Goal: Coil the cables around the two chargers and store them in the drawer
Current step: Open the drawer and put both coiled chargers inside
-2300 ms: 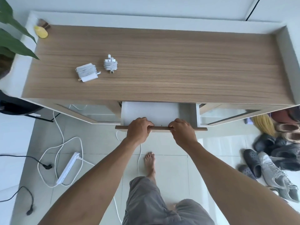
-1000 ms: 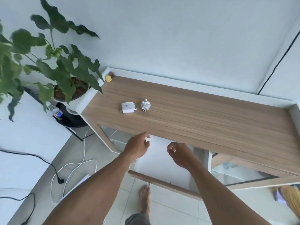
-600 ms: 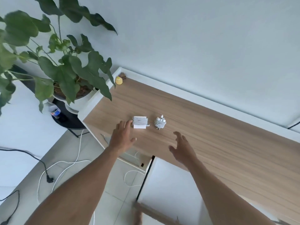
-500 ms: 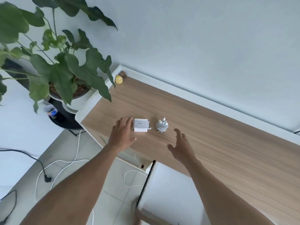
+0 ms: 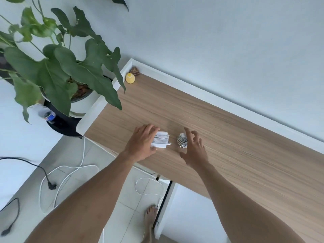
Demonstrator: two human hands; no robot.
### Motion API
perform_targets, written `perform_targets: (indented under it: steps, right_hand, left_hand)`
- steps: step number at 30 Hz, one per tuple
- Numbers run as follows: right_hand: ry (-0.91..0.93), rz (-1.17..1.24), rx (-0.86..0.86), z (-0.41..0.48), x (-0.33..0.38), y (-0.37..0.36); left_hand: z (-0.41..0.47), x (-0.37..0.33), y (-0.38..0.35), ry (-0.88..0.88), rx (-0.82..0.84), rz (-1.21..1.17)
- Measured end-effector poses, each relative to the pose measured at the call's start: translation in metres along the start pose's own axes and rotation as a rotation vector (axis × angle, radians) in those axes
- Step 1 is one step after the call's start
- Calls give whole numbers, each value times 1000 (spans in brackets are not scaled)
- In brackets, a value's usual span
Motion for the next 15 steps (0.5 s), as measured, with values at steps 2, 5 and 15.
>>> perform_targets:
  steps: [2,5,15]
  right_hand:
    - [-3,-44,-7,2,3,-1]
    - [-5,-85,-56,4,5,0]
    - [-41,-28,-126,-33,-24,5]
  left_hand:
    - [0,0,-1,-19,7,30]
    - [0,-1,-3,-17,-2,74]
    - [-8,-22,-3,31,8,-14]
Point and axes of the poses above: each hand's wrist, its own z-axis towards the middle knuckle, its own y-axis out of the back of the hand, x = y × z, the point moved 7 cm from there along z, towards the middle knuckle, and after that the axes turned 11 degrees about x, right-handed, at the moved point
